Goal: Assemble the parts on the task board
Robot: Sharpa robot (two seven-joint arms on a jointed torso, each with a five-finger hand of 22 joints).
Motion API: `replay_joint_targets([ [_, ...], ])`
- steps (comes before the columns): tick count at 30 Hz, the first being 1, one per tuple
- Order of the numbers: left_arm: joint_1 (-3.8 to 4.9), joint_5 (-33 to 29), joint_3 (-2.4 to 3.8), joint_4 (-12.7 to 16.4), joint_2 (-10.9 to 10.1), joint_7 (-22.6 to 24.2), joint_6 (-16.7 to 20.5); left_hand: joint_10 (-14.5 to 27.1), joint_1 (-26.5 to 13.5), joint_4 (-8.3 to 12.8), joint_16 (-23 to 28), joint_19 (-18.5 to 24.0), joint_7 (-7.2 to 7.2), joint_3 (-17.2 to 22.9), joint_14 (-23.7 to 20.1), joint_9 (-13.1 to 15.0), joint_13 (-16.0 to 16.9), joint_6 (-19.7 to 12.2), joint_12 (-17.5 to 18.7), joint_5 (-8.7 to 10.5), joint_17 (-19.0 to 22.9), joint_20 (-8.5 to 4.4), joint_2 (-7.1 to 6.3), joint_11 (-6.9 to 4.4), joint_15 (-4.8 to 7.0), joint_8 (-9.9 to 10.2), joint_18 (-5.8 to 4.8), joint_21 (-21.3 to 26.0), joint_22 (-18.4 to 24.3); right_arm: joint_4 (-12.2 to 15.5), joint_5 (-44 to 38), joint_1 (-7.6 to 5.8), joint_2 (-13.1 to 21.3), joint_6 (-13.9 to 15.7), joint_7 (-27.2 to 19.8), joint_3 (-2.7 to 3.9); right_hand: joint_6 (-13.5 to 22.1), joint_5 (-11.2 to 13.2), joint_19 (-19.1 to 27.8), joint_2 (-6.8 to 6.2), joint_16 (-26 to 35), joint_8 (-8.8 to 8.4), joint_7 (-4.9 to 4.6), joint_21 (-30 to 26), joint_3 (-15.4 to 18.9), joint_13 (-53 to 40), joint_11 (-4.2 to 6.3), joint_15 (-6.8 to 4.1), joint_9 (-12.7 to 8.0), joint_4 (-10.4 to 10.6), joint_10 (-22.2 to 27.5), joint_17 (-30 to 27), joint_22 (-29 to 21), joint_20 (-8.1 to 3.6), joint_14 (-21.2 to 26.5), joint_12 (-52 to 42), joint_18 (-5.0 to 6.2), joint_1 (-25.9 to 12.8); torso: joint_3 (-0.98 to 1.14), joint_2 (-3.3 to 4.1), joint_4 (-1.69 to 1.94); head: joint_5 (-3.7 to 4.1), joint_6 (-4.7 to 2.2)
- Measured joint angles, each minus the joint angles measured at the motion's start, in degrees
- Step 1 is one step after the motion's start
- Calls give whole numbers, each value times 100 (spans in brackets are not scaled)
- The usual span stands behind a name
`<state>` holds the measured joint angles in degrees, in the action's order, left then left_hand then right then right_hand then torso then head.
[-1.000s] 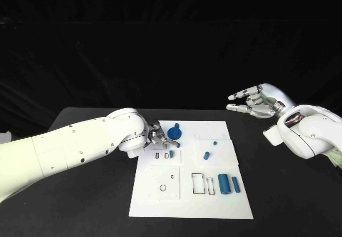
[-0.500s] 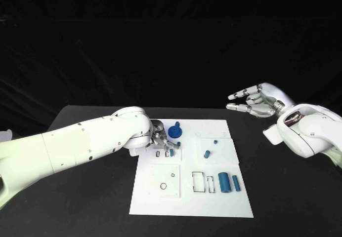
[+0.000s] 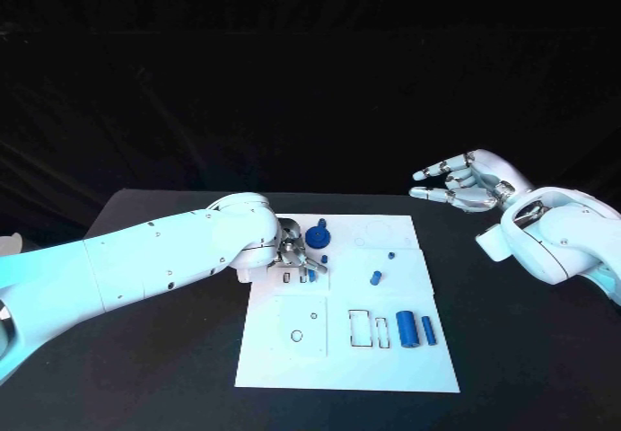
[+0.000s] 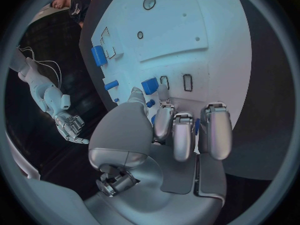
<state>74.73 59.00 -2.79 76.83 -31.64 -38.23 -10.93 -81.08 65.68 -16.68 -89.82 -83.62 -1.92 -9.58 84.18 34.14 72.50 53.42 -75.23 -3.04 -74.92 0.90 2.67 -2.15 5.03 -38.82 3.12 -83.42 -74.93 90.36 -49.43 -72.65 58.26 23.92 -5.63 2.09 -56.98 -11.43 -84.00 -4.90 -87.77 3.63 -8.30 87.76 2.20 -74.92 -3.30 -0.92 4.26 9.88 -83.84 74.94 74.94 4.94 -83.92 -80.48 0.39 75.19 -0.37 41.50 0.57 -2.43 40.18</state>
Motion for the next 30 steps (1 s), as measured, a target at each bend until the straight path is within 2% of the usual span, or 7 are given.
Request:
replay_joint_targets([
  [8, 0, 4, -3, -2, 13, -4, -43, 10, 205, 26, 0, 0, 21, 26, 0, 117, 21, -63, -9, -68, 0, 0, 97, 10, 0, -41, 0, 0, 1, -27, 0, 6, -17, -11, 2, -2, 0, 0, 0, 0, 0, 0, 0, 0, 16, 0, 0, 0, 0, 16, 0, -1, -1, 0, 0, 0, 0, 0, 3, -2, -1, -7, 16],
  [16, 0, 4, -4, -2, 33, -6, -48, 20, 537, 112, 0, 0, 18, 260, -1, 232, 31, -102, -44, -68, 1, 0, 184, 20, -3, -41, 0, -23, 1, -69, 0, 30, -48, -22, 3, -5, 0, -33, 0, 0, 0, 0, 0, 0, 16, 0, 0, 0, 0, 16, 0, -1, -1, 0, 0, 0, 0, 0, 3, -1, -2, -9, 29],
  [22, 1, -9, -3, -2, 38, -6, -47, 9, 724, 170, 0, 0, 39, 429, -12, 285, 305, -124, -11, -67, 1, 0, 209, 10, -10, -40, 1, -23, 1, -102, 0, 41, -64, -31, 3, -6, 0, -33, 0, 30, 0, 0, 0, 0, 32, 0, 0, 0, 0, 0, 0, -1, -2, 0, 0, 0, 0, 30, 2, 1, -2, -7, 37],
  [26, 3, -26, -1, -1, 40, -6, -46, 10, 837, 232, 0, 0, 42, 585, -32, 307, 351, -148, -11, -67, 1, 0, 138, 10, 8, -38, 0, -23, 1, -124, 0, 45, -75, -38, 3, -6, 0, -33, 0, 30, 0, 0, 0, 0, 32, 0, 0, 0, -1, 0, 0, -2, -2, 0, 0, 0, 0, 30, 2, 1, -2, -5, 46],
  [30, 9, -62, 6, 18, 34, -4, -42, 25, 1009, 478, 0, -5, 81, 1061, -7, 306, 352, -247, 16, -118, 1, -4, -33, -8, 44, 51, 1, -23, 1, -145, 0, 52, -89, -46, 3, -6, 0, -54, 0, 30, 22, 0, 0, 0, 32, 0, 0, 0, -1, 0, 0, -2, -2, 0, 0, 0, 0, 30, 2, 1, -2, -5, 55],
])
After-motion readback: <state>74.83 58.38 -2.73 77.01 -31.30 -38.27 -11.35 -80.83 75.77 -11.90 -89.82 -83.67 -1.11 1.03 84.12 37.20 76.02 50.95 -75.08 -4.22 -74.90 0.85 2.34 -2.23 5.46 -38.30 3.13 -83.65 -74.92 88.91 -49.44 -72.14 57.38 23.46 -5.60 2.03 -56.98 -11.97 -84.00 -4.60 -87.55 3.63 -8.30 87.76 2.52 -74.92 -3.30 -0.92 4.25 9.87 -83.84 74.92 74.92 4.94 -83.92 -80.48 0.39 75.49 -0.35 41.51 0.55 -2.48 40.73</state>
